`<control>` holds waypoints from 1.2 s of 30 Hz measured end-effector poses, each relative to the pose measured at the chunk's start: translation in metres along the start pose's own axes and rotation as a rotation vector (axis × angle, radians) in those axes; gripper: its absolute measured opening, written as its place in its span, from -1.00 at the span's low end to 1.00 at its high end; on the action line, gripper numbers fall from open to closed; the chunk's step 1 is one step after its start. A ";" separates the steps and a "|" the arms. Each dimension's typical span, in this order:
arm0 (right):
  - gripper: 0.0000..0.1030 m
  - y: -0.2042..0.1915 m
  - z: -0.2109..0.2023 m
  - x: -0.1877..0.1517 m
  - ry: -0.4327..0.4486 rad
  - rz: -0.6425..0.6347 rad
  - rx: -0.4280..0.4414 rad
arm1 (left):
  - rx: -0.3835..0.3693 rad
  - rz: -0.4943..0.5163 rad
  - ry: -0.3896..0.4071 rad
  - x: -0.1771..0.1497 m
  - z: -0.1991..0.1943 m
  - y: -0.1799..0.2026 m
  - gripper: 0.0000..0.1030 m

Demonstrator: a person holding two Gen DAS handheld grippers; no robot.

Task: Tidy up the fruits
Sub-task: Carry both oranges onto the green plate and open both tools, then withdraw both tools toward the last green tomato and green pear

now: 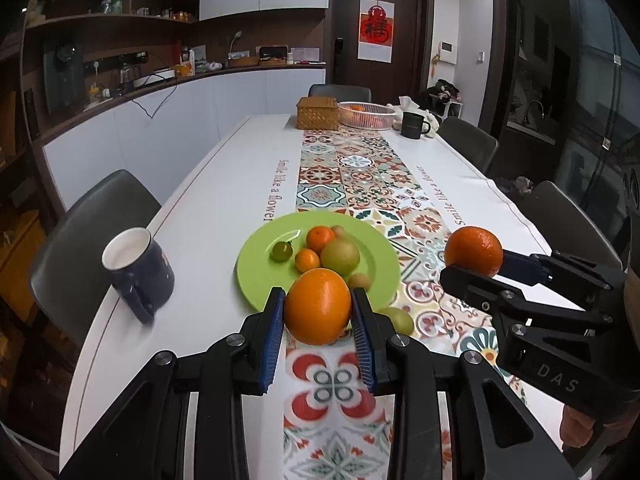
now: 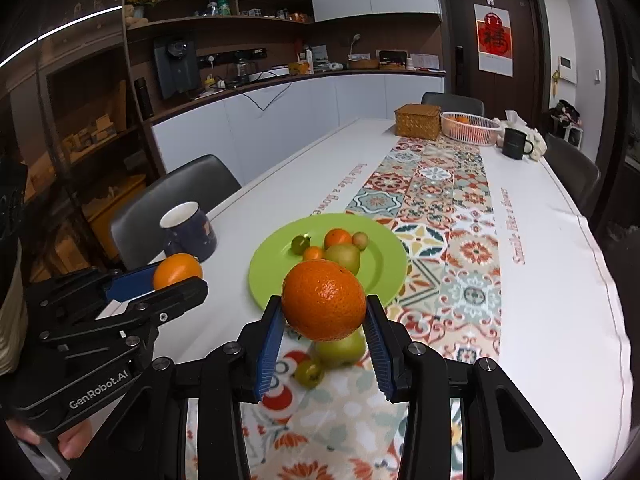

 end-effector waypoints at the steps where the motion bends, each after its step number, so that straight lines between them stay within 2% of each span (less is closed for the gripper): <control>1: -0.20 0.002 0.002 0.003 -0.002 -0.003 -0.004 | 0.005 0.001 -0.002 0.004 0.005 -0.002 -0.37; 11: -0.20 0.027 0.040 0.037 -0.046 -0.034 -0.049 | 0.020 0.016 -0.036 0.029 0.049 -0.010 -0.37; 16: -0.20 0.044 0.065 0.042 -0.088 -0.030 -0.061 | 0.027 0.022 -0.066 0.031 0.077 -0.012 -0.36; 26: -0.20 0.074 0.119 0.018 -0.193 0.003 -0.075 | 0.034 0.041 -0.159 0.010 0.136 -0.009 -0.36; 36: -0.20 0.084 0.147 -0.002 -0.246 0.026 -0.064 | 0.035 0.057 -0.227 -0.010 0.167 -0.006 -0.36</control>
Point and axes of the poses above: each gripper's, at about its wrist camera, not at the fingertips, and z roughly the way its jaws point, y to its right, x to its top, the point moved 10 cm from there along z, roughly the way its jaws point, and after that the axes turned 11 degrees about x, right-handed, at the moved point
